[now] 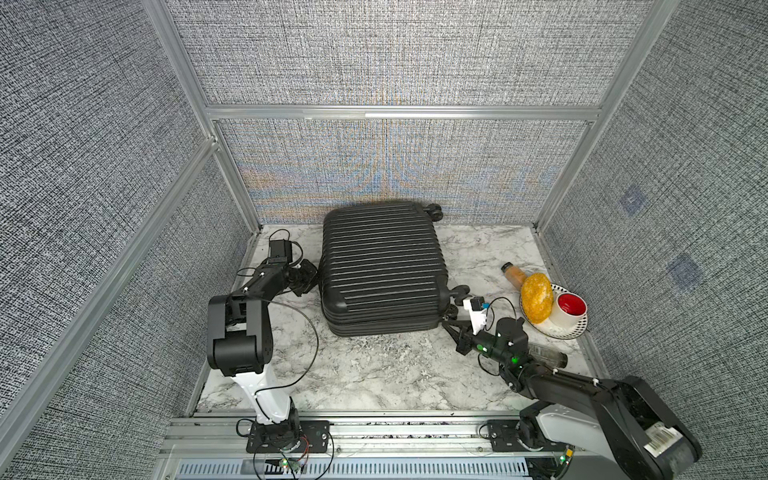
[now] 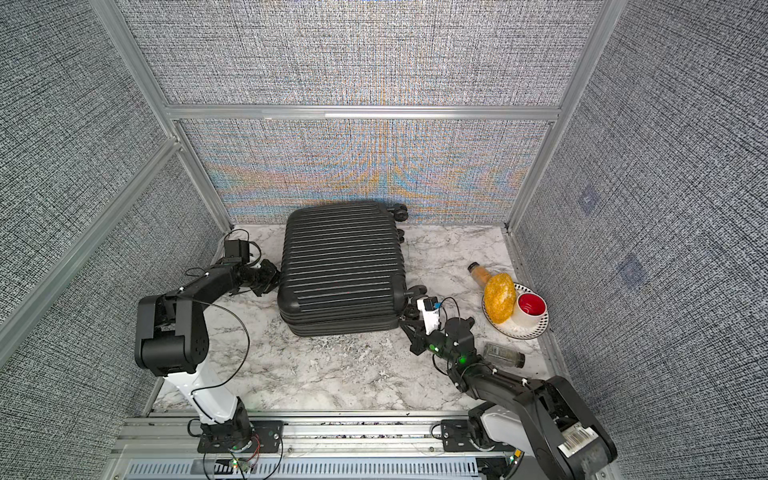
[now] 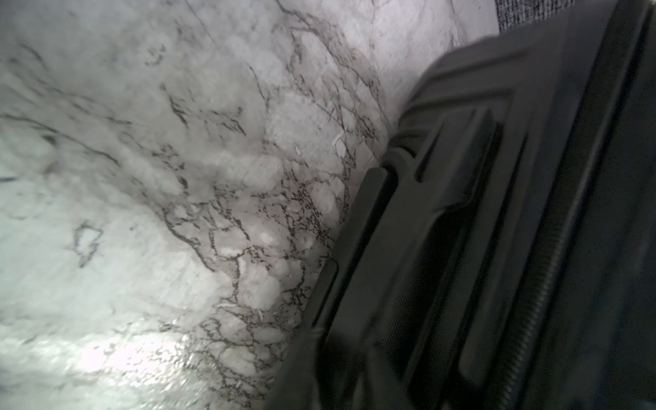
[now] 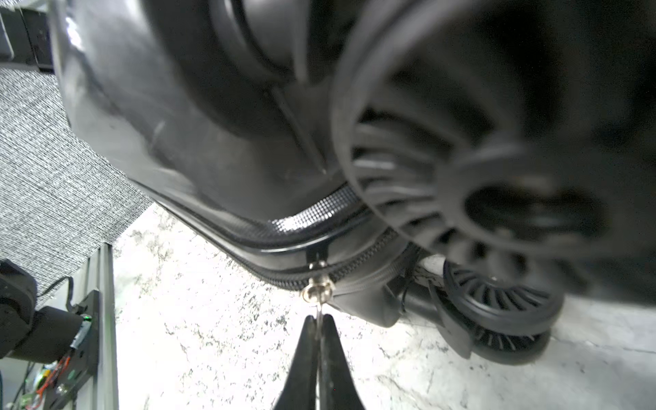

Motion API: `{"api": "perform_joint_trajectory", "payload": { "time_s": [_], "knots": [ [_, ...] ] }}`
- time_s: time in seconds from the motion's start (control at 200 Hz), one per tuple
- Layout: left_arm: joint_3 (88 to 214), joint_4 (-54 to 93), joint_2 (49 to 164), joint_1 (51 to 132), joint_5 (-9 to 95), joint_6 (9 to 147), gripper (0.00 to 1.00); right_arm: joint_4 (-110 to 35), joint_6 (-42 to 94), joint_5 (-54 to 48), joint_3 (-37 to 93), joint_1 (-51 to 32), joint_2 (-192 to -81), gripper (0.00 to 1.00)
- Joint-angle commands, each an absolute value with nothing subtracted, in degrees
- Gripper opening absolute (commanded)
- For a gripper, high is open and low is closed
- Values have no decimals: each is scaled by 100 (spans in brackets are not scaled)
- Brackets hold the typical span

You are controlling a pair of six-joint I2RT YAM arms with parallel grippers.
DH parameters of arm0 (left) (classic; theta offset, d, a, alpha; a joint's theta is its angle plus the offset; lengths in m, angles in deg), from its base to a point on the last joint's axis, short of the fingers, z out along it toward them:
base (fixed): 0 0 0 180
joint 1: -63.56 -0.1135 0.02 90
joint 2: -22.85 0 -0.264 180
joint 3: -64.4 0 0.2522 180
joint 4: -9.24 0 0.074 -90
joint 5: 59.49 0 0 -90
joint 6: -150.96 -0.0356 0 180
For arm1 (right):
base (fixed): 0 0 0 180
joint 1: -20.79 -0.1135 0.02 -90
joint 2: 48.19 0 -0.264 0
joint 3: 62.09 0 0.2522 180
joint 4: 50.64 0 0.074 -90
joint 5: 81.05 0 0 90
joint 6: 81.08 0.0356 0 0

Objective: Open the suitcase zippers
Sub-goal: Adjust the suitcase at the center of the board, then unzip the zipper on the suitcase.

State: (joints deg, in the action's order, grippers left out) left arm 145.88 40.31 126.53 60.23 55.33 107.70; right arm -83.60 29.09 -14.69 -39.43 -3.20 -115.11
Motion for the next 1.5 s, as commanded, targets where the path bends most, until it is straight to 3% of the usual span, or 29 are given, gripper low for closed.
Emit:
{"api": "perform_joint_trajectory", "payload": {
  "time_s": [0.0, 0.065, 0.115, 0.31, 0.44, 0.58, 0.731, 0.981, 1.321, 1.496],
  "knots": [
    [14569, 3781, 12463, 5935, 4968, 10862, 70, -8546, 2785, -1051, -3950, -328, -11471, 0],
    [14409, 3934, 12137, 5935, 4730, 10750, 86, -8586, 2773, -1106, -3948, -326, -11478, 0],
    [14249, 4120, 11795, 5934, 4485, 10649, 90, -8629, 2765, -1136, -3947, -321, -11488, 0],
    [13479, 4807, 9796, 6232, 3394, 10078, 91, -8612, 2599, -1135, -3926, -329, -11490, 0],
    [13404, 5173, 8573, 7014, 2972, 9380, 90, -8521, 2468, -1139, -3868, -321, -11490, 0],
    [14118, 5893, 8265, 8174, 2576, 8518, 90, -8469, 2427, -1131, -3851, -325, -11473, 0],
    [15199, 6167, 8863, 9531, 2150, 7868, 89, -8443, 2395, -1139, -3849, -329, -11440, 0],
    [17777, 6760, 11322, 11470, 803, 6476, 88, -8425, 2440, -1162, -3873, -325, -11407, 0],
    [20594, 7854, 13860, 11973, 820, 6077, 87, -8329, 2485, -1092, -3920, -326, -11235, 0],
    [21076, 8127, 14346, 12145, 919, 6085, 88, -8311, 2474, -1065, -3940, -322, -11206, 0]
  ]
}}
